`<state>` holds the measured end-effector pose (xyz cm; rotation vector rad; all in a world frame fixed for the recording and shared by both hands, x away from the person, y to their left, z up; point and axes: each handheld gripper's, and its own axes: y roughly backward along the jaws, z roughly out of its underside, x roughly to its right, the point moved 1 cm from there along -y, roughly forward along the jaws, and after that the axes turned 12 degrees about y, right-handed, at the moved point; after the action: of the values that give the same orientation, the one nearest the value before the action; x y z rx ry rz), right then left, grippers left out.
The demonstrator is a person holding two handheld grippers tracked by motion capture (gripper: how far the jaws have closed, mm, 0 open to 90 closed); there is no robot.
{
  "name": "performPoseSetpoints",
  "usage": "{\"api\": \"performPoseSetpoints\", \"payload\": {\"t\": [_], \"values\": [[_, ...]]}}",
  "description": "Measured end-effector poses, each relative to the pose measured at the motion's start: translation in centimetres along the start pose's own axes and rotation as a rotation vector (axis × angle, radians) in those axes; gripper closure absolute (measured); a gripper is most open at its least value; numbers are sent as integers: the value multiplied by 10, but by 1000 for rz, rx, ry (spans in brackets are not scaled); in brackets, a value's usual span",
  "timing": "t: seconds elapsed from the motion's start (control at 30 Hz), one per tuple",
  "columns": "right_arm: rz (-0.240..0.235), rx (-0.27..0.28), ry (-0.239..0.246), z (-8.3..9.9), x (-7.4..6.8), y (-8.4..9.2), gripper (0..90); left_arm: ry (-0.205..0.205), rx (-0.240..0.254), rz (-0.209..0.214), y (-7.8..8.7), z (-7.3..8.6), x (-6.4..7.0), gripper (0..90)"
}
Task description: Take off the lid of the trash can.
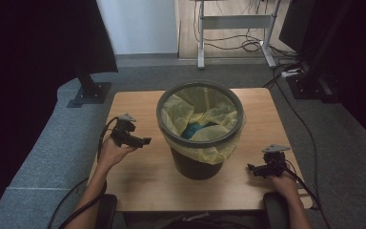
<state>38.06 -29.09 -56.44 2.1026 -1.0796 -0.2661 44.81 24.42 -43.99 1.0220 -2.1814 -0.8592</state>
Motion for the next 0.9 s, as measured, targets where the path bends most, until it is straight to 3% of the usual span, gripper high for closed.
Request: {"api": "performPoseSetpoints", "payload": {"t": [0.9], "values": [[0, 0, 0, 0, 0, 0, 0, -15, 57, -22, 45, -71, 15, 41]]}}
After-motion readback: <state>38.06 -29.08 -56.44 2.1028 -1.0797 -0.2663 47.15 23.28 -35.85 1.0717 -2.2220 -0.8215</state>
